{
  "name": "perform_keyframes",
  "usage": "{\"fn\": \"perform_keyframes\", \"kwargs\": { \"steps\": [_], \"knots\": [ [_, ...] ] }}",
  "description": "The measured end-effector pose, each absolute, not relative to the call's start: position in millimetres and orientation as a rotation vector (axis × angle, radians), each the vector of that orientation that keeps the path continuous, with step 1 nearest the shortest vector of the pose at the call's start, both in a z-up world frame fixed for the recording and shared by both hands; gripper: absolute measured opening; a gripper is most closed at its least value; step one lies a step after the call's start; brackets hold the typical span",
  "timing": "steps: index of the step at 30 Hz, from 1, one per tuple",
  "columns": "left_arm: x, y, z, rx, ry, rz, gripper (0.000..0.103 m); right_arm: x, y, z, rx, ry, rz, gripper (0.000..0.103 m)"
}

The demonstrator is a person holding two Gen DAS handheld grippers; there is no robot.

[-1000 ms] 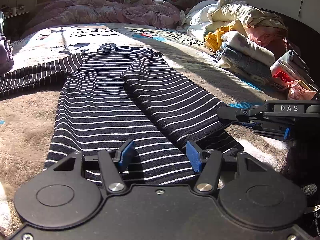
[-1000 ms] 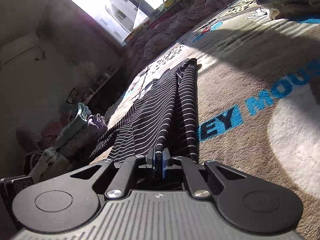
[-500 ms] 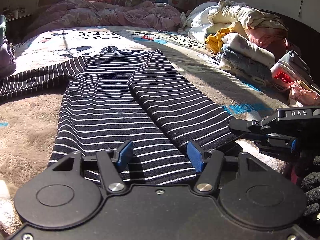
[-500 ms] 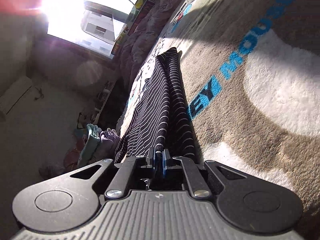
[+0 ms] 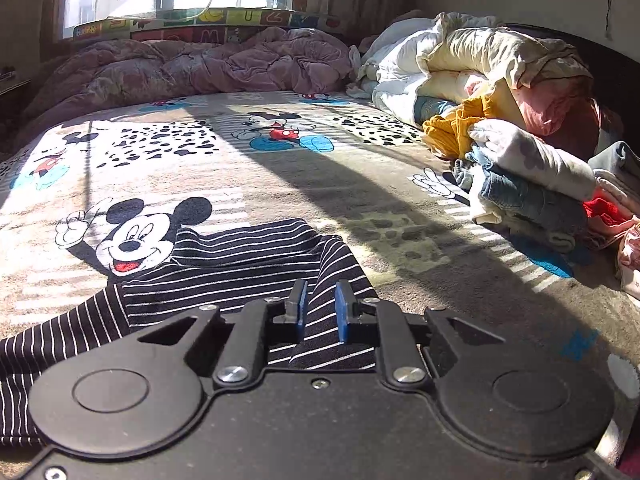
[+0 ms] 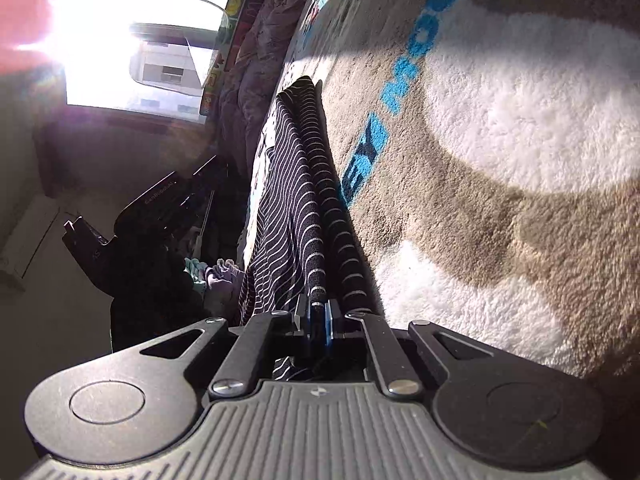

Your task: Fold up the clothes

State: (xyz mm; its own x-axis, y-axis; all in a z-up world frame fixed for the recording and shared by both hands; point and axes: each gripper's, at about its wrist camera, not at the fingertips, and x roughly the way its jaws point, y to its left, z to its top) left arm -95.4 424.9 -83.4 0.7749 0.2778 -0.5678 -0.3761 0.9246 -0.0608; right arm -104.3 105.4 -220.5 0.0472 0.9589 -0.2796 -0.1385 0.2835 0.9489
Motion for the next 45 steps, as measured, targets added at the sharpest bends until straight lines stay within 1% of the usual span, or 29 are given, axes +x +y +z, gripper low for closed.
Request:
{"fn": "perform_keyframes", "kwargs": {
  "steps": [2, 5, 9, 14, 24, 27, 29, 30, 32, 36, 38, 39, 40, 41, 43, 45],
  "knots": [
    [-65.4, 429.7, -91.5, -0.141, 0.629, 0.334, 0.007, -104.6, 106.5, -221.4, 0.912, 1.216, 1.042, 0.009],
    [-24.5, 433.1, -110.4, -0.075, 0.714, 0.303, 0.006, -104.5, 108.5, -222.5, 0.909, 1.229, 1.042, 0.009],
    [-1.1, 439.0, -136.9, -0.031, 0.814, 0.295, 0.005, -103.9, 111.6, -223.5, 0.893, 1.246, 1.044, 0.009],
    [3.3, 445.3, -139.6, -0.053, 0.817, 0.282, 0.005, -105.1, 115.8, -223.3, 0.856, 1.251, 1.057, 0.008],
    [12.2, 457.8, -144.8, -0.096, 0.823, 0.254, 0.005, -107.9, 125.7, -209.5, 0.720, 1.180, 1.069, 0.008],
    [3.6, 455.9, -133.1, -0.124, 0.791, 0.265, 0.005, -113.1, 126.8, -208.8, 0.693, 1.169, 1.062, 0.007],
    [-11.1, 450.8, -120.7, -0.130, 0.751, 0.262, 0.018, -115.1, 124.4, -207.4, 0.693, 1.156, 1.056, 0.007],
    [-25.0, 447.3, -113.1, -0.146, 0.730, 0.267, 0.021, -115.5, 122.8, -206.3, 0.695, 1.148, 1.053, 0.007],
    [-53.3, 437.2, -101.5, -0.159, 0.691, 0.263, 0.030, -115.8, 118.9, -204.3, 0.700, 1.134, 1.049, 0.008],
    [-123.3, 404.0, -90.9, -0.180, 0.639, 0.274, 0.036, -112.8, 111.5, -207.3, 0.722, 1.147, 1.047, 0.008],
    [-158.3, 384.8, -92.9, -0.205, 0.614, 0.270, 0.042, -112.3, 110.6, -210.5, 0.726, 1.166, 1.047, 0.009],
    [-172.3, 376.3, -95.2, -0.215, 0.608, 0.272, 0.045, -114.2, 108.8, -206.0, 0.710, 1.148, 1.051, 0.012],
    [-184.7, 368.5, -98.0, -0.225, 0.603, 0.274, 0.049, -117.3, 105.9, -199.2, 0.684, 1.118, 1.050, 0.013],
    [-197.2, 360.7, -102.1, -0.239, 0.597, 0.287, 0.049, -121.9, 101.1, -188.8, 0.642, 1.066, 1.039, 0.015],
    [-220.6, 346.6, -111.7, -0.276, 0.580, 0.312, 0.049, -134.3, 91.5, -166.8, 0.514, 0.933, 1.002, 0.016],
    [-231.5, 337.4, -120.1, -0.305, 0.573, 0.308, 0.047, -152.0, 93.6, -148.6, 0.345, 0.759, 1.025, 0.016]
  ]
}}
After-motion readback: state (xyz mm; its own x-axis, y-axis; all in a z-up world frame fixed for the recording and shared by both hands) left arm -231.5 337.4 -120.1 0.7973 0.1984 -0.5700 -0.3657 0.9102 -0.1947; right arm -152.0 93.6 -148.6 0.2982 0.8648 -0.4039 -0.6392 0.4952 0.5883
